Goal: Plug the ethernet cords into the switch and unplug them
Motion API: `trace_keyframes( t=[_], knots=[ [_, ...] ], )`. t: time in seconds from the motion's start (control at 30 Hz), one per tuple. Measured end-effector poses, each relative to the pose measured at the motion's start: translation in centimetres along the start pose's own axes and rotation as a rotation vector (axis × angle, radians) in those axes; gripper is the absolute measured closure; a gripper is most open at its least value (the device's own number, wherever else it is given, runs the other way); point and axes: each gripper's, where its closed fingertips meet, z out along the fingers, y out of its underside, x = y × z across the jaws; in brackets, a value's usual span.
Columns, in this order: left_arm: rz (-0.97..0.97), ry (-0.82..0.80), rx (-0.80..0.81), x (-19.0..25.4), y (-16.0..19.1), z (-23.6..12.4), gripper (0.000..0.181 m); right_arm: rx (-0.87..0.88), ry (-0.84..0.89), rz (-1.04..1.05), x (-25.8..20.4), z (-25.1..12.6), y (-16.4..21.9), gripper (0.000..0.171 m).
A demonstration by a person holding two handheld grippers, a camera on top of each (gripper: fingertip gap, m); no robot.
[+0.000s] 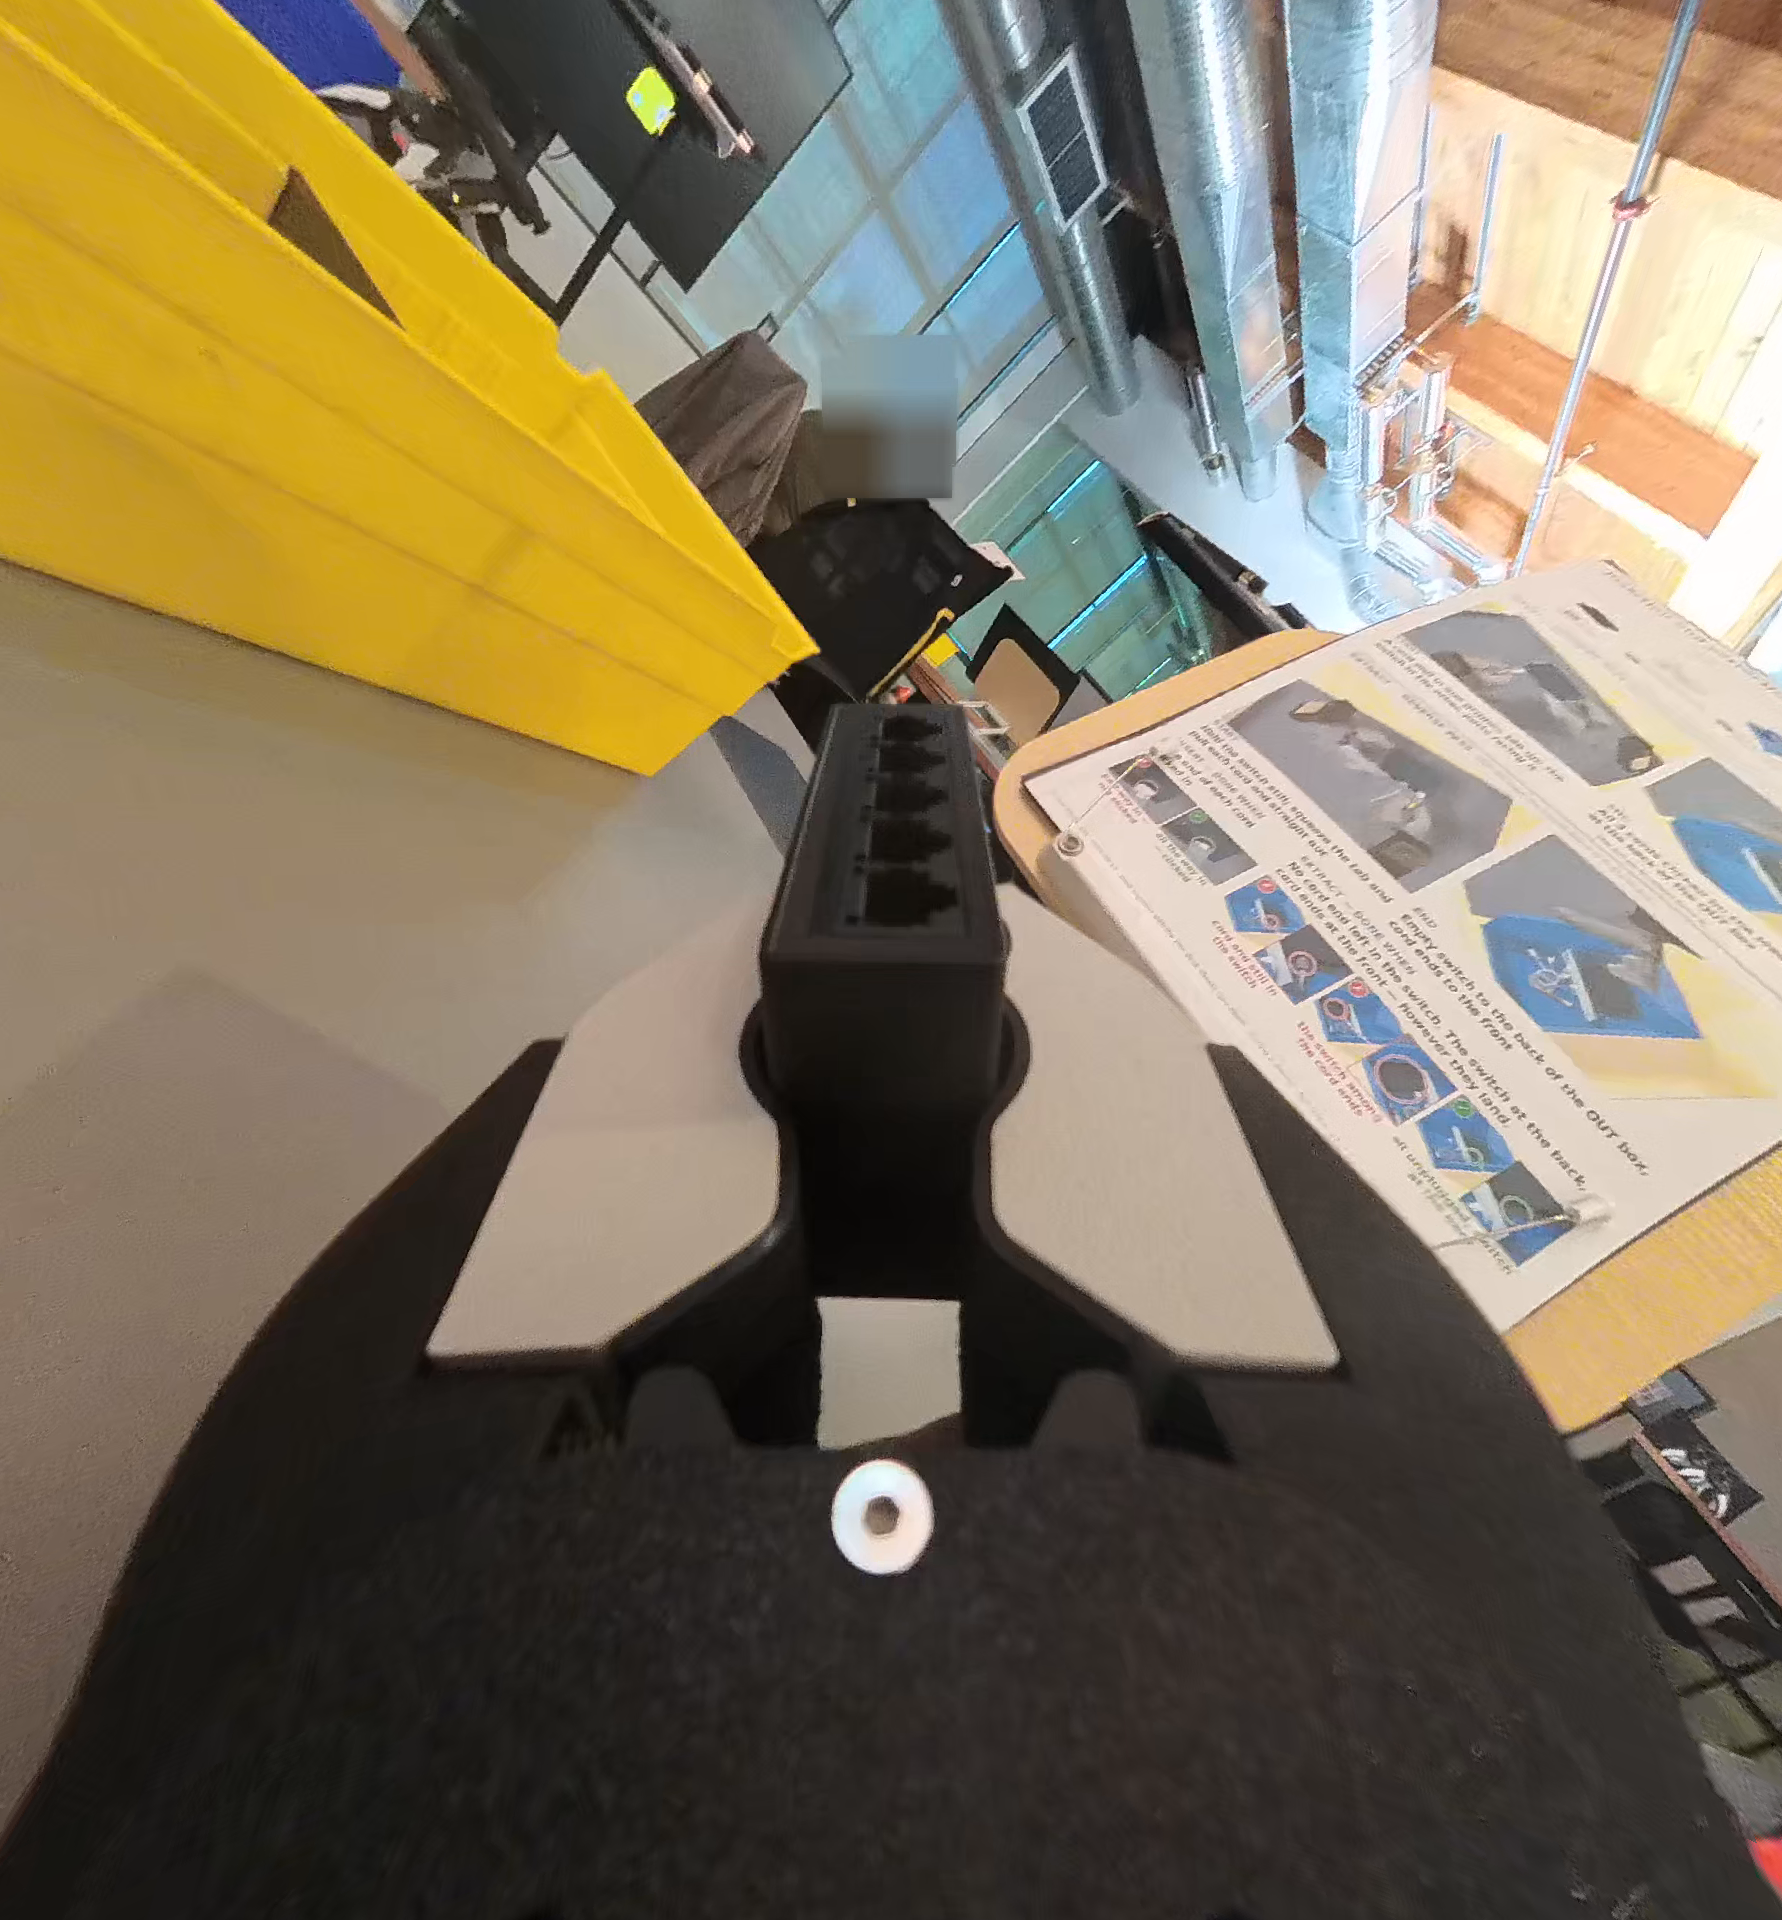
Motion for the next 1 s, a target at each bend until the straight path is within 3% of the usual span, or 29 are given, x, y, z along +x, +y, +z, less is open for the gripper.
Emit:
trace_keyframes(
  t=[0.57,0.67,0.77,0.87,1.0],
  knots=[
    [-0.056,0.004,-0.017,-0.9,0.0,0.1,0.13,0.006,-0.057,-0.043,-1.5,0.3,0.1,0.139],
    [-0.134,0.047,-0.031,-0.1,-2.0,-0.3,0.134,-0.005,-0.056,-0.026,-1.3,0.4,0.4,0.139],
    [0.067,-0.008,-0.239,-1.2,-1.8,0.4,0.126,0.002,-0.055,-0.014,-1.2,0.4,0.3,0.139],
    [0.33,-0.104,-0.357,-3.7,-1.5,1.4,0.137,0.004,-0.058,-0.014,-1.2,0.4,0.3,0.14],
    [0.406,-0.022,-0.445,-3.5,-1.2,2.8,0.144,0.004,-0.058,-0.002,-1.1,0.3,0.3,0.139]
  ],
)
